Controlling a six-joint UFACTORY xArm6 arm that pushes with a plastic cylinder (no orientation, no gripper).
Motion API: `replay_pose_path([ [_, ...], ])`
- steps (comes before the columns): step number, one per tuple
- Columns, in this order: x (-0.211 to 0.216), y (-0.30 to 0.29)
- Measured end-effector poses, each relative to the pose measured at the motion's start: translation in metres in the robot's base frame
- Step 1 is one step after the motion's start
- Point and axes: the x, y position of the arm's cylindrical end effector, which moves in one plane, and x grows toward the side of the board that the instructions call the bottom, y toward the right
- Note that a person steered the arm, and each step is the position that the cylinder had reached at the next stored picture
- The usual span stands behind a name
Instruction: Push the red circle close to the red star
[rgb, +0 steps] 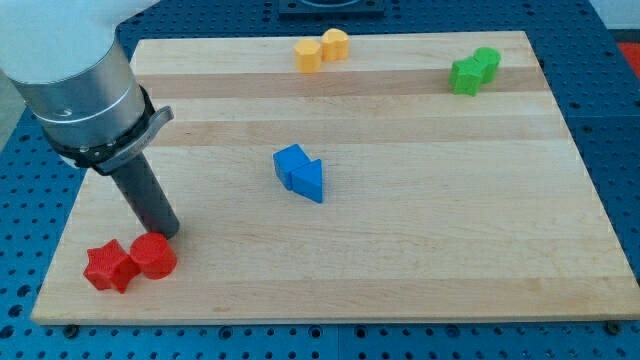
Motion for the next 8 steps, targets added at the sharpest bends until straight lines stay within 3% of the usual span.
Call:
replay_pose_path([
  [2, 0.014, 0.039],
  [7, 0.027, 0.027],
  [8, 0.027, 0.048],
])
